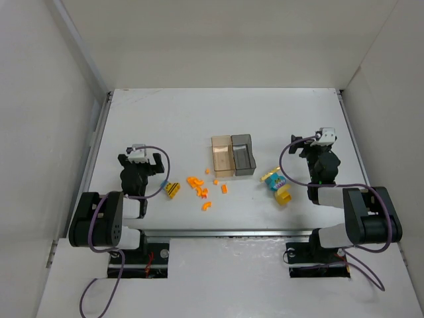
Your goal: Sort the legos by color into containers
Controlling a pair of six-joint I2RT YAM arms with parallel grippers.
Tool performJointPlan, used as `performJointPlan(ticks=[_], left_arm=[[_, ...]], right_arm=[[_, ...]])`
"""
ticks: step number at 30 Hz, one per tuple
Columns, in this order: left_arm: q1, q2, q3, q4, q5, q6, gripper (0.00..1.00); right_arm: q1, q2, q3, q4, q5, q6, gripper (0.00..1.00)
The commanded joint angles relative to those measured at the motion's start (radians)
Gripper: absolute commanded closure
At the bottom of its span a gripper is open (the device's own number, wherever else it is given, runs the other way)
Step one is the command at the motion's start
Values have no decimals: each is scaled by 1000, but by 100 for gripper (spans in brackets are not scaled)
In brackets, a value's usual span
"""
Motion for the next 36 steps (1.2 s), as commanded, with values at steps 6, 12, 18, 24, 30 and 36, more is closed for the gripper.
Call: performJointPlan(ticks=[6, 12, 18, 24, 30, 36], left_arm=[[-2, -17, 28, 219, -5, -15, 0], [-2, -33, 38, 190, 47, 10, 0], [-83, -180, 251, -264, 18, 106, 0], [-227, -293, 377, -401, -51, 612, 0], [-261, -293, 515, -690, -62, 593, 0], [-272, -293, 554, -833, 161, 429, 0]], right_arm=[[6, -10, 3, 57, -14, -4, 0], [6, -10, 3, 57, -14, -4, 0], [6, -10, 3, 57, -14, -4, 0], [6, -53, 28, 28, -25, -4, 0], [121, -252, 464, -748, 175, -183, 0], [314, -311, 670, -850, 386, -705, 0]])
